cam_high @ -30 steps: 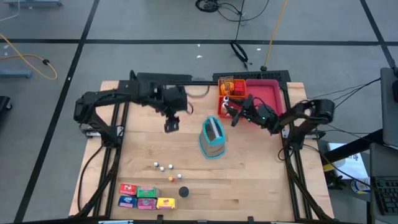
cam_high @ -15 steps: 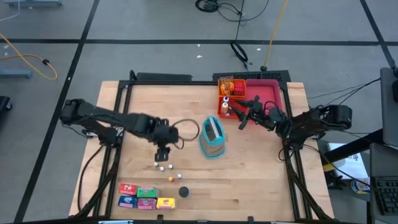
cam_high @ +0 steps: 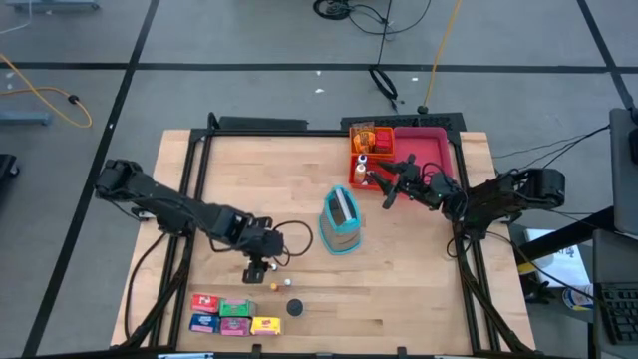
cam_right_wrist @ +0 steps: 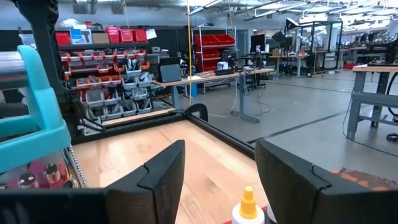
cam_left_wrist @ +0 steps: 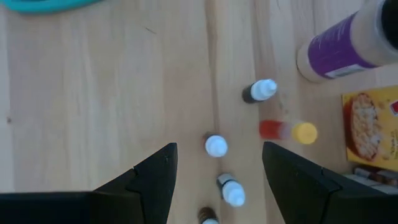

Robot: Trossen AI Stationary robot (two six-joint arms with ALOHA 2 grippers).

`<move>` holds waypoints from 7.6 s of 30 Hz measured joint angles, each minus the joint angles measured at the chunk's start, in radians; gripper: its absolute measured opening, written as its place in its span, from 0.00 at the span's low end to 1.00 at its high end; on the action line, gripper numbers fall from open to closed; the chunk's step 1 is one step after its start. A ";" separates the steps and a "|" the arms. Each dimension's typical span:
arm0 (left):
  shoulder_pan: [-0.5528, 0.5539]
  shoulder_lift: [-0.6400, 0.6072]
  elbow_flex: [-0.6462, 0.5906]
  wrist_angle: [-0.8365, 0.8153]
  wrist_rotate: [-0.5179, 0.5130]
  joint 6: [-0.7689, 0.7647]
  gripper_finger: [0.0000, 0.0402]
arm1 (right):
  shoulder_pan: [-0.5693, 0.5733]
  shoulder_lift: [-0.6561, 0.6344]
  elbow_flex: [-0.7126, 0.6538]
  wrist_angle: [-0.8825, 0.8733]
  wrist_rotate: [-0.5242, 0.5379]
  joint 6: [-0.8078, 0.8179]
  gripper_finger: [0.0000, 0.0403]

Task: Pick & Place Kitchen Items
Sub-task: Put the small orange food coloring bottle into the red bin

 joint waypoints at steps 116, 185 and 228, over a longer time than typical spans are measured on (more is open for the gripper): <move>0.260 0.093 0.550 -0.190 -0.271 0.378 0.14 | 0.000 0.000 0.001 -0.033 0.000 0.008 0.45; 0.625 0.399 0.552 0.559 0.037 0.416 0.15 | -0.006 0.001 0.385 -0.449 -0.001 -0.112 0.22; 0.625 0.395 0.552 0.545 -0.048 0.419 0.39 | -0.030 0.000 0.388 -0.489 -0.001 -0.114 0.00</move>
